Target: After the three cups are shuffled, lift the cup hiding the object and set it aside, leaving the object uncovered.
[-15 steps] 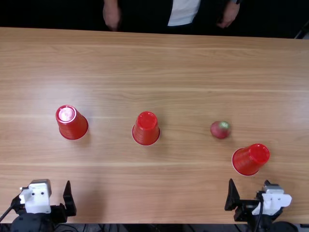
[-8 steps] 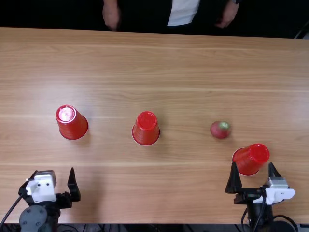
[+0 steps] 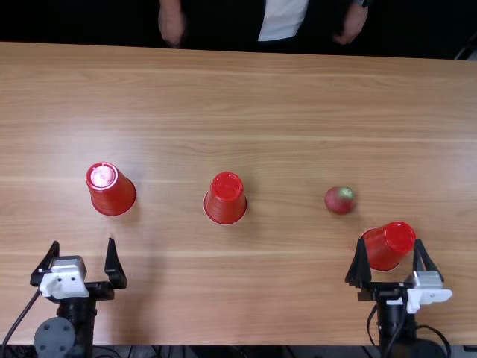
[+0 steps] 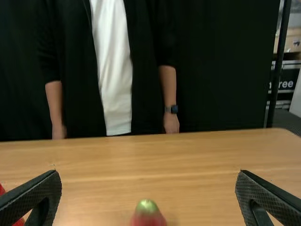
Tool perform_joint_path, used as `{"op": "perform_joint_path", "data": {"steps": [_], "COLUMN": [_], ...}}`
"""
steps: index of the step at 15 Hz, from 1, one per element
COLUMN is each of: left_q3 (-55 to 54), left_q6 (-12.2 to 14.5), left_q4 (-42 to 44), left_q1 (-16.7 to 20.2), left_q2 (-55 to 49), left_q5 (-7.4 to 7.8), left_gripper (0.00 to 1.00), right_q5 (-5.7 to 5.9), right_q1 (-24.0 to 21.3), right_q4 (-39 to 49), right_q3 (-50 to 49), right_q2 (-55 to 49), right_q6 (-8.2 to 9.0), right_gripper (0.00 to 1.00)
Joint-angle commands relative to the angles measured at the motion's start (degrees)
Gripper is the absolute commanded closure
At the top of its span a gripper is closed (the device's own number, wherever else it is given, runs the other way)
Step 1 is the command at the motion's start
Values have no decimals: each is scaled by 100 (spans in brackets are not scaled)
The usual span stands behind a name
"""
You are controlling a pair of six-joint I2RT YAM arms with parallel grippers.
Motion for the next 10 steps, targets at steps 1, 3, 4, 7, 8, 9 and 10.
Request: {"op": "perform_joint_path", "data": {"steps": [1,3,4,7,8,9,10], "left_q3": [-271,-421,-421,-421,-421,-421,-421], "left_q6": [29,29,29,40,29,29,18], "left_q4": [268,479,479,479,479,479,479], "left_q1": [2,-7,-7,-34,-34,-34,-34], "left_q2": [-69,-69,-69,-69,-69,-69,-69], "left_q5": [61,61,61,92,92,82,71], "left_gripper": [0,0,0,0,0,0,0], "right_q5": [-7,-18,-7,24,35,45,56], "right_q1": [-80,-80,-80,-71,-80,-80,-80], "right_q4": [119,130,130,140,140,140,140], "right_q3": [-72,-335,-449,-608,-608,-616,-616], "right_q2": [-38,-38,-38,-38,-38,-38,-38], "right_q6": [9,-23,-33,-23,-23,-12,9], "right_gripper": [0,0,0,0,0,0,0]}}
